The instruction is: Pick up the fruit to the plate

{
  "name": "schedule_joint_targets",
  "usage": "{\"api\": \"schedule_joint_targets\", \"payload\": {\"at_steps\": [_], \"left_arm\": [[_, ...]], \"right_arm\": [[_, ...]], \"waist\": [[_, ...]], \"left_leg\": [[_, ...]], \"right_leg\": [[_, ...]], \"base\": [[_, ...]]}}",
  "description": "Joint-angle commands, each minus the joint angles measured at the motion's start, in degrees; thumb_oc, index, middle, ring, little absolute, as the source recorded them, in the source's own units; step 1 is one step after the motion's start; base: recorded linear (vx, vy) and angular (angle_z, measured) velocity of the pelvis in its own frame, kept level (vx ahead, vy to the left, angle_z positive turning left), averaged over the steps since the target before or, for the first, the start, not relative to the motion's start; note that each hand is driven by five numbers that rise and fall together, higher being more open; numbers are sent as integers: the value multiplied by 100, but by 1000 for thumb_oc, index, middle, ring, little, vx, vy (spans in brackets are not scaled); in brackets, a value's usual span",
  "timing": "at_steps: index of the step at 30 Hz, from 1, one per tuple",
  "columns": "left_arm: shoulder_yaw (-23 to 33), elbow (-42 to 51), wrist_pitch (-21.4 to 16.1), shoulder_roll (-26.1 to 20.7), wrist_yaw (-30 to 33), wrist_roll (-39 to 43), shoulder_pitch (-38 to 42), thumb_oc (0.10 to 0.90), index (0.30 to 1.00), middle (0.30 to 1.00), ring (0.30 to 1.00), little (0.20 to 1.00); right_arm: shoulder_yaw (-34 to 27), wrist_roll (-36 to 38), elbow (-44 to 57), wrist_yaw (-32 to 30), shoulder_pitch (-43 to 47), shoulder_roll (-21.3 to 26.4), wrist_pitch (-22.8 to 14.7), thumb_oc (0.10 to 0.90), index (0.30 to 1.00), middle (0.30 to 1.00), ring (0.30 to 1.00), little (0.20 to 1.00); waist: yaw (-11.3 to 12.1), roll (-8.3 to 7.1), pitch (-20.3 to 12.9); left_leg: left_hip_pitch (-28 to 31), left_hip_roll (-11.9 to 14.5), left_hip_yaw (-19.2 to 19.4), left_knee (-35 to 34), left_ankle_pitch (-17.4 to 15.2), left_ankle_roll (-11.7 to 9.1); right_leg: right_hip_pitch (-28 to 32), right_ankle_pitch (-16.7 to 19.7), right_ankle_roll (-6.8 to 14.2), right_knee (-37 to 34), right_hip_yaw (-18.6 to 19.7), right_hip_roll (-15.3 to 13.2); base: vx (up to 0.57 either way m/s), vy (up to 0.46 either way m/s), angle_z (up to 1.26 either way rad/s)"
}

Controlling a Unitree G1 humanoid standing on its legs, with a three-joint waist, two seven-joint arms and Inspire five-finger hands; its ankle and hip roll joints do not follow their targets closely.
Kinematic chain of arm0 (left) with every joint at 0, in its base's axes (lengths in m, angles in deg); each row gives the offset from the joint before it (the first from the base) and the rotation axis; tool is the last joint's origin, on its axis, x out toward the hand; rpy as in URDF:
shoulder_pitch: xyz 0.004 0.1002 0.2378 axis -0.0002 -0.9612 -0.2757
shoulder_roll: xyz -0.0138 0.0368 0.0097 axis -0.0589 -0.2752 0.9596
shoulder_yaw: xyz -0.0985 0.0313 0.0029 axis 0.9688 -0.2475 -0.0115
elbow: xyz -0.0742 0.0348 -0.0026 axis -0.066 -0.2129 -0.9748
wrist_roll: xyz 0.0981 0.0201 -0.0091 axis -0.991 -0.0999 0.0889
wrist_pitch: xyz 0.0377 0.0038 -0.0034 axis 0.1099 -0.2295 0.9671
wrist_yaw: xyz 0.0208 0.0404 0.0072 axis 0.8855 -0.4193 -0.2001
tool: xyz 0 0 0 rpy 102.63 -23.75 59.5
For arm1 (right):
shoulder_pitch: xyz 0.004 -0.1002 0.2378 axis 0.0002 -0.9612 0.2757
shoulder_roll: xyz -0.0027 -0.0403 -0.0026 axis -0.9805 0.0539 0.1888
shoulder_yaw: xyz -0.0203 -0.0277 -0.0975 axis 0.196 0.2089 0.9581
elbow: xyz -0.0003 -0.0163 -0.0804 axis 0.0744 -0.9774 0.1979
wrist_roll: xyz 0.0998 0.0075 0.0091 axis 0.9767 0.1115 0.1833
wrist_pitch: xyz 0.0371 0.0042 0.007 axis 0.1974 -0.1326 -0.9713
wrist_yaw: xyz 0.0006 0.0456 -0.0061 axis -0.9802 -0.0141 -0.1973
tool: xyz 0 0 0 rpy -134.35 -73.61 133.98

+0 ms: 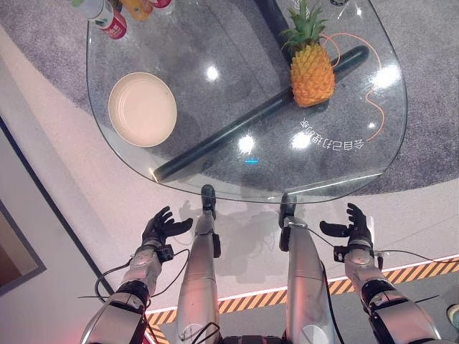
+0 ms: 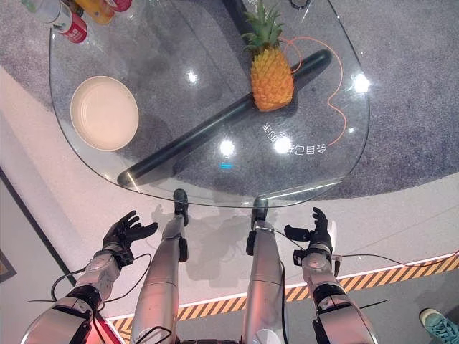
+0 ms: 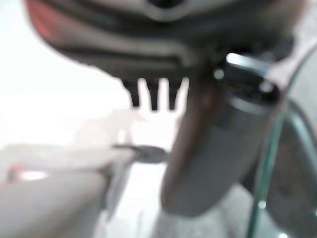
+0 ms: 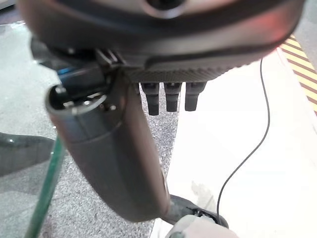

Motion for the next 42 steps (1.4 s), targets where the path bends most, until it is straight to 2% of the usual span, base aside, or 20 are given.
{"api": "schedule_joint_targets", "payload": {"at_steps": [1, 6, 12, 15, 18, 20, 24, 25, 35, 38, 40, 42], "left_arm": [[173, -175, -120, -265, 142, 98, -45, 800, 900, 900, 900, 900], [153, -198, -82, -330, 105, 89, -20, 800, 900, 900, 900, 900], [125, -240, -98, -361, 34, 33, -65, 800, 900, 900, 900, 900], [78, -232, -106, -400, -6, 31, -135, 800, 900, 900, 900, 900], [35, -221, -181, -387, 11, 40, -223, 800, 900, 900, 900, 900], [12, -204, -210, -382, 33, 52, -257, 800, 900, 900, 900, 900], [-52, -186, -168, -449, 16, 119, -219, 800, 900, 900, 900, 900], [-70, -176, -136, -469, 24, 131, -200, 800, 900, 900, 900, 900], [-141, -49, 22, -577, 60, 348, -150, 800, 900, 900, 900, 900], [-168, -88, 12, -587, 19, 384, -119, 800, 900, 900, 900, 900], [-182, -59, 26, -570, 25, 384, -96, 800, 900, 900, 900, 900], [-181, -18, 23, -554, -2, 375, -122, 800, 900, 900, 900, 900]], "right_arm": [[-77, 208, 79, -201, -163, 291, -241, 800, 900, 900, 900, 900], [-60, 260, 100, -208, -81, 318, -308, 800, 900, 900, 900, 900], [-293, 866, 63, -360, 68, 516, -504, 800, 900, 900, 900, 900], [-711, 1828, 55, -515, 148, 823, -901, 800, 900, 900, 900, 900], [-1216, 2474, 251, -751, 153, 964, -1391, 800, 900, 900, 900, 900], [-1460, 2709, 498, -1129, 239, 1088, -1670, 800, 900, 900, 900, 900], [-1661, 3023, 735, -1673, 630, 1486, -1742, 800, 900, 900, 900, 900], [-1692, 3098, 810, -1859, 732, 1580, -1868, 800, 900, 900, 900, 900], [-1621, 2080, 2183, -3717, 1185, 2013, -2404, 800, 900, 900, 900, 900], [-1578, 1879, 2573, -3740, 1267, 1981, -2552, 800, 900, 900, 900, 900], [-1461, 1489, 2953, -3713, 1343, 1954, -2505, 800, 900, 900, 900, 900], [-1222, 1015, 3786, -3743, 1379, 1883, -2184, 800, 900, 900, 900, 900]], "waist": [[49, -237, -78], [57, -221, -78], [77, -196, -78], [79, -198, -78], [67, -208, -78], [64, -213, -78], [83, -207, -78], [90, -208, -78], [55, -218, -78], [45, -216, -78], [44, -207, -78], [35, -203, -78]], "left_leg": [[-471, -391, 16, 1153, -792, 317], [-539, -414, 8, 1212, -829, 302], [-545, -424, 4, 1175, -817, 263], [-535, -405, 11, 1181, -852, 259], [-525, -403, 0, 1183, -879, 265], [-499, -405, -4, 1164, -886, 270], [-479, -406, -4, 1122, -877, 278], [-459, -408, -18, 1098, -868, 274], [-378, -435, -33, 864, -783, 267], [-345, -446, -27, 779, -763, 278], [-337, -467, -29, 727, -743, 289], [-306, -484, -18, 679, -712, 293]], "right_leg": [[-28, 832, -74, -755, -35, 311], [-96, 842, -69, -738, -43, 303], [-99, 889, -63, -823, -77, 274], [-73, 900, -60, -863, -93, 262], [-50, 923, -60, -894, -87, 275], [-17, 937, -54, -921, -88, 279], [-2, 946, -50, -951, -118, 266], [19, 949, -49, -964, -129, 263], [67, 946, -51, -1090, -165, 276], [88, 944, -48, -1144, -169, 285], [87, 952, -47, -1183, -170, 288], [119, 969, -47, -1250, -182, 278]], "base": [[0, 0, 0], [3, -3, 1], [0, 0, 0], [9, -10, 0], [9, -11, 0], [0, 0, 0], [0, 0, 0], [0, 0, 0], [-4, 6, 0], [0, 0, 0], [0, 0, 0], [-6, 17, -2]]}}
